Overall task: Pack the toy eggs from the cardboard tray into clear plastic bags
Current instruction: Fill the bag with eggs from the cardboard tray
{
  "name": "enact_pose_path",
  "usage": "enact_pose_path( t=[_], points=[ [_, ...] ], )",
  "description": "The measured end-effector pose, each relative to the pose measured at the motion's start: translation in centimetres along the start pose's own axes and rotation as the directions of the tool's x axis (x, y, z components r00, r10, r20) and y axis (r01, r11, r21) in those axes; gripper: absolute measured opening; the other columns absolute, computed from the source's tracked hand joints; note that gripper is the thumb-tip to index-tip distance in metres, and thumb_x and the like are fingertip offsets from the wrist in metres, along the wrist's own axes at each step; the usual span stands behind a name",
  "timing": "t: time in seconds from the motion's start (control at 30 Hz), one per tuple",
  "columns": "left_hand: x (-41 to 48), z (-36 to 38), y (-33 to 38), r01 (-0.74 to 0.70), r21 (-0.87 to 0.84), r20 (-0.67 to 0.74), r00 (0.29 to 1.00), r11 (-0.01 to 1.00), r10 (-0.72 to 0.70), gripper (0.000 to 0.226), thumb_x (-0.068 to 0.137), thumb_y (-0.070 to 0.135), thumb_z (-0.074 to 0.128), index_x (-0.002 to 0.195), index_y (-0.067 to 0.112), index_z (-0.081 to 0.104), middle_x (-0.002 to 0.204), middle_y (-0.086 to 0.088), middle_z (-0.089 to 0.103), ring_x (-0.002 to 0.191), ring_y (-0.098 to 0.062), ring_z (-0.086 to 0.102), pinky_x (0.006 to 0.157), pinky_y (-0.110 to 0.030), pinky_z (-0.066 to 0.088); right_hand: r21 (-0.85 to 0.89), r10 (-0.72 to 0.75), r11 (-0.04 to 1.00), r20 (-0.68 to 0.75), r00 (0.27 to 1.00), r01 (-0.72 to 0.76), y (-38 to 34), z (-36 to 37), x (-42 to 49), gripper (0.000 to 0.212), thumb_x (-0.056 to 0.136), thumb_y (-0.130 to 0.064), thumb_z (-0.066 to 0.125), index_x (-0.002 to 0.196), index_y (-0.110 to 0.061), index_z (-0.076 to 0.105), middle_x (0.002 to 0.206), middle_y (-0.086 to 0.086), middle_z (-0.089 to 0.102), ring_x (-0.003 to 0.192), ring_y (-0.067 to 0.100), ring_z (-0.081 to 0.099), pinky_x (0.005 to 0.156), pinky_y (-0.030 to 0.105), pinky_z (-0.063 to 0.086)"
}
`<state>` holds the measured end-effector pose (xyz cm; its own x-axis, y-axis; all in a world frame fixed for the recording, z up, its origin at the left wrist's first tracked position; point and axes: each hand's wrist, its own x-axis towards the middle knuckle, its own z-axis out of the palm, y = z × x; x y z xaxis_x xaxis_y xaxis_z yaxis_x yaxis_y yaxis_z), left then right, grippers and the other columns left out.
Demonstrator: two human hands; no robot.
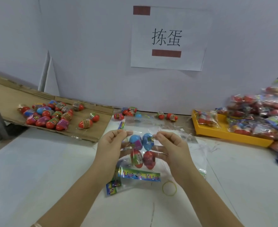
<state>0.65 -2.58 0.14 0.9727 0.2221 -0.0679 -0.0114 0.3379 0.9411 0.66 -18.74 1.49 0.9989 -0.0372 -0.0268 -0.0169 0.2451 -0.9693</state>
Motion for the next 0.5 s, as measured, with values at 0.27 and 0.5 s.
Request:
enact_pose_path(
  t=[0.27,0.5],
  points=[
    [0.06,-0.28,-0.18,0.084,-0.047,0.159,0.984,0.995,-0.076,0.027,0.065,0.028,0.079,0.085,0.009,0.078,0.09,-0.012,0.076,0.067,-0.019,0.071,0.057,-0.029,0.059,-0.059,-0.048,0.997,-0.005,0.999,0.048,0.63,-0.06,0.1,0.007,0.095,-0.012,0.058,0.095,-0.013,0.064,0.08,-0.001,0.071,0.054,0.008,0.062,0.051,0.02,0.05],
    [-0.8,-0.49,-0.42,-0.05,0.051,0.246,0.968,0.997,0.036,0.037,0.055,0.033,0.082,0.087,0.016,0.079,0.093,-0.012,0.076,0.083,-0.026,0.074,0.071,-0.038,0.059,-0.087,-0.071,0.992,0.163,0.984,0.086,0.78,0.1,-0.08,0.046,0.065,-0.046,0.074,0.104,-0.024,0.065,0.088,-0.005,0.074,0.074,0.011,0.07,0.063,0.021,0.054]
  ],
)
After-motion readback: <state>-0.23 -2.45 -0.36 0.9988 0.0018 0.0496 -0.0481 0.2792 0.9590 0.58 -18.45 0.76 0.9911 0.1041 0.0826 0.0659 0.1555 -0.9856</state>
